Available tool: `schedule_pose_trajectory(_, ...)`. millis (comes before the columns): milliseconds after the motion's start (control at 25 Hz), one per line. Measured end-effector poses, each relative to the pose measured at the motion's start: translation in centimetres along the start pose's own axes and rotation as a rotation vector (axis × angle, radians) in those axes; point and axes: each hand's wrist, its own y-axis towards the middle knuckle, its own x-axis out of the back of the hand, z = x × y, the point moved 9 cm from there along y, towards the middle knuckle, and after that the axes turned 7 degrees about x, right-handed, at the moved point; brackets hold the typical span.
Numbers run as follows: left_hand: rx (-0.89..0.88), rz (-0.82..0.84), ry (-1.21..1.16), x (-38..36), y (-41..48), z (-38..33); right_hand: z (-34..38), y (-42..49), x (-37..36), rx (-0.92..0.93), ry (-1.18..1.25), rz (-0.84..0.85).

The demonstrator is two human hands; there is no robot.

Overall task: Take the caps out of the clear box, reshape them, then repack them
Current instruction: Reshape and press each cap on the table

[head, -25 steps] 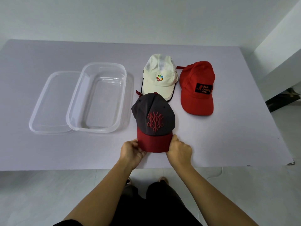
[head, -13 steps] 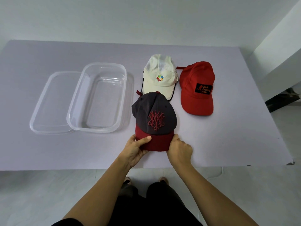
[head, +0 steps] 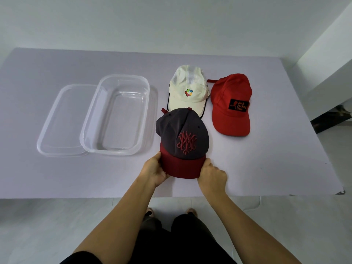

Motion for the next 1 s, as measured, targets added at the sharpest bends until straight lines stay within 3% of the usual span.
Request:
schedule_pose_trajectory(240,0.070,-0.056,0.029,-0.6,-0.5,1.1,0.8,0.1,-0.4,0.058,-0.038,0.043)
schedule_pose_trajectory(360,0.012,-0.137,0.096,0.5,0.0,0.8,0.2,0.2,0.1,0.036,-0.014,0.022)
schedule_pose_trajectory(480,-0.270,-0.144,0.234,-0.1,-0.5,-0.9,0.0,0.5,1.0,0.023,0.017,-0.007)
schedule_pose_trajectory(560,-0.396,0.011,0.281,-1.2,-1.5,-1.0,0.0,0.6,1.1,0.002,0.048,0.000)
schedule_pose_trajectory(640,-0.534,0.140,0.571,-2.2,-2.5,-0.8,-0.2,0.5,0.6,-0.019,0.079,0.029)
schedule_pose_trajectory(720,-0.723,0.078,1.060,-2.9,-3.0,-0.3,-0.3,0.3,-0.1,-0.036,0.122,0.078)
schedule_pose_trajectory(800,-0.882,-0.122,1.363,-3.3,-3.1,-0.6,0.6,0.2,-0.2,0.034,0.212,0.099)
schedule_pose_trajectory(880,-1.001,-0.271,1.408,-3.5,-3.7,-1.0,1.3,0.0,0.2,0.068,0.320,0.081)
schedule_pose_trajectory(1000,-1.058,-0.226,1.361,-3.4,-4.1,-0.7,2.0,0.0,-0.3,0.018,0.518,0.165)
